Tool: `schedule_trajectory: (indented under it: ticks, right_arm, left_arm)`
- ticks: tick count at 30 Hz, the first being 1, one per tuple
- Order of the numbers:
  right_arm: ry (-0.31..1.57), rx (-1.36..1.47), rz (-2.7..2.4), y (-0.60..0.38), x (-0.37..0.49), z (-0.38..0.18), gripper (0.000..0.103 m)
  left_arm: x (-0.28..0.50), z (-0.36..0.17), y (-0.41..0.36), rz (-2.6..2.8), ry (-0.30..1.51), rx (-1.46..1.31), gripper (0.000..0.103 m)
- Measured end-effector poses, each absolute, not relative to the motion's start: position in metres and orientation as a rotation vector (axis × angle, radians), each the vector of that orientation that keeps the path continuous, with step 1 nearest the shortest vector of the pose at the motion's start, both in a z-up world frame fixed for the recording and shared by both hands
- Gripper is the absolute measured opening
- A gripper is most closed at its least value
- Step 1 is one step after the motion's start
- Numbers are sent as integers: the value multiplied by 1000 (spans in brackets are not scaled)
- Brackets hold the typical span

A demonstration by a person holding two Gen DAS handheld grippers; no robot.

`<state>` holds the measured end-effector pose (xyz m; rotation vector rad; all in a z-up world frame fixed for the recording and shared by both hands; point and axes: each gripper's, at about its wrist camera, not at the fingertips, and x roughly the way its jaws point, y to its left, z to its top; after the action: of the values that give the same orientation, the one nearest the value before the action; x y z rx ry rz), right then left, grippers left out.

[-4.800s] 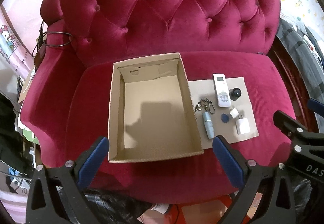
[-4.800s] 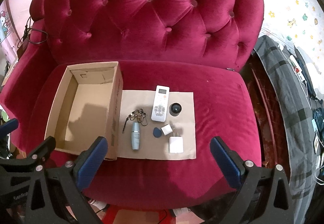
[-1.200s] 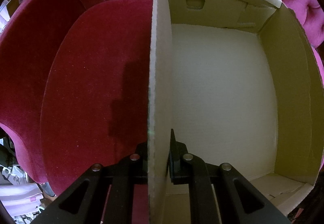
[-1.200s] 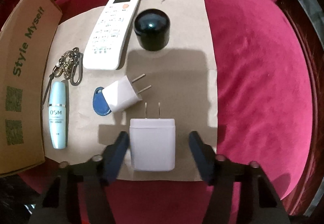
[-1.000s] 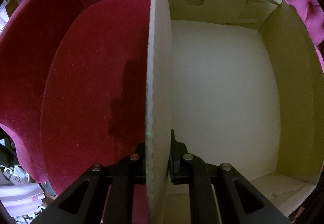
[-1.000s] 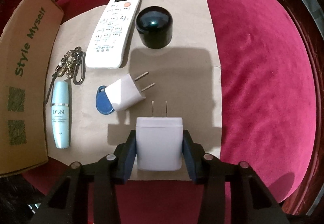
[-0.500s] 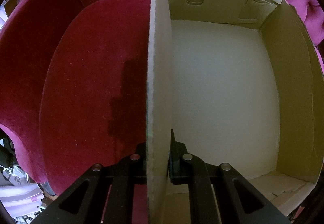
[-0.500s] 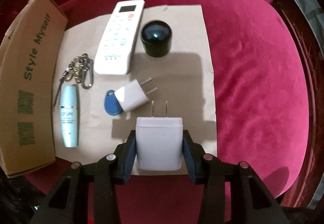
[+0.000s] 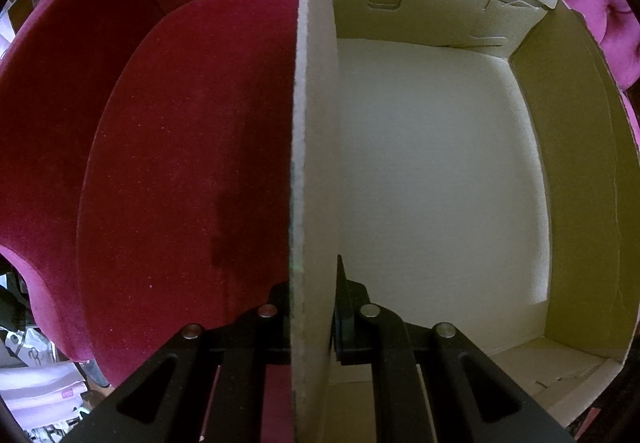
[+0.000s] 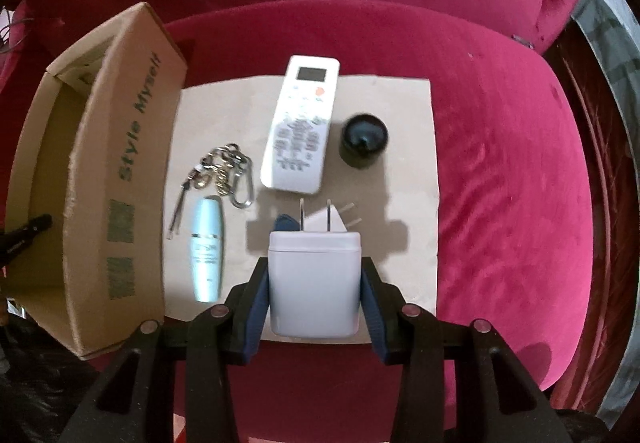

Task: Organize rigid objects
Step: 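Carry the large white charger into the box with the right gripper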

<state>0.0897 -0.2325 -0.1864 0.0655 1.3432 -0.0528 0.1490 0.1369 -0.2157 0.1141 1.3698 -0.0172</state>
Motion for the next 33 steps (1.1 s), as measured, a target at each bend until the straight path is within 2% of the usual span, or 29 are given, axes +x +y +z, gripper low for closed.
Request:
schedule_trajectory:
  ticks: [20,33]
  right_arm:
    - [1293,-14,43,-155,122,-124,45]
    - [1273,-72,136,-91,141,-109,45]
  left_arm:
    - [150,-216,138,-14,1376,103,10]
    - [149,-217,147,-29,1373,80,10]
